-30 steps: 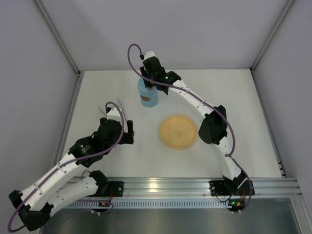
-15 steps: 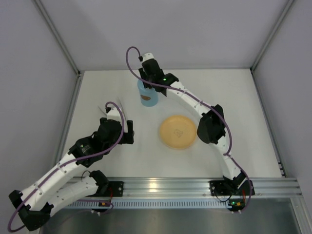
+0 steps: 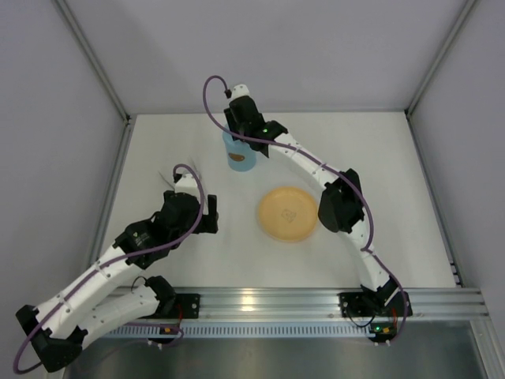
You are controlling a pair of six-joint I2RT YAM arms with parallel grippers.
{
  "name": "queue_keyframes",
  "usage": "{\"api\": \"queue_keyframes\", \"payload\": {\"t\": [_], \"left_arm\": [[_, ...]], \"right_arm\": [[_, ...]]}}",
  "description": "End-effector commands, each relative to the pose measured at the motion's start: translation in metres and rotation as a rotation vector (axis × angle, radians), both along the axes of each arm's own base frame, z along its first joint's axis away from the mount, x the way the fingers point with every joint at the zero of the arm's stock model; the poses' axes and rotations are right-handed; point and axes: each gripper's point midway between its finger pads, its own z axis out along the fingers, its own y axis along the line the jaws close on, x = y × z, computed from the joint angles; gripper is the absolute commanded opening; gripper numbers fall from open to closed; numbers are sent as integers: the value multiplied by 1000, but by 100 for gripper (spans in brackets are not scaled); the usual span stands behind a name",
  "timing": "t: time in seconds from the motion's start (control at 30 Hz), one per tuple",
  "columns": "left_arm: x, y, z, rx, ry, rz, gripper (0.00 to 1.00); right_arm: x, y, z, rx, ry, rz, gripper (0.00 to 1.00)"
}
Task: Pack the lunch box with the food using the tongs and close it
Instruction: Close the box lid on the packing box.
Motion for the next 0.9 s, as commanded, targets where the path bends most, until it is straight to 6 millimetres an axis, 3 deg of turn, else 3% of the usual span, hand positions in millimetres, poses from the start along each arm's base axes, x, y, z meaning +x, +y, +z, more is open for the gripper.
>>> {"api": "queue_keyframes", "payload": {"t": [0.0, 0.33, 0.53, 0.73, 0.8, 0.87], "left_arm": [[3, -8, 9, -36, -1, -1, 90], [33, -33, 31, -62, -24, 40, 90], [56, -45, 39, -81, -46, 95, 90], [78, -55, 49, -107, -85, 160, 90], [87, -58, 52, -118, -105, 186, 90], [96, -58, 53, -126, -116, 210, 90]], "right_arm": [[6, -2, 13, 19, -51, -24, 42], [4, -5, 51, 55, -116, -14, 47], [-1, -16, 85, 79, -170, -24, 51], [-8, -36, 118, 110, -205, -64, 55], [-10, -57, 132, 120, -211, -122, 56], [-11, -72, 132, 137, -188, -167, 56]]}}
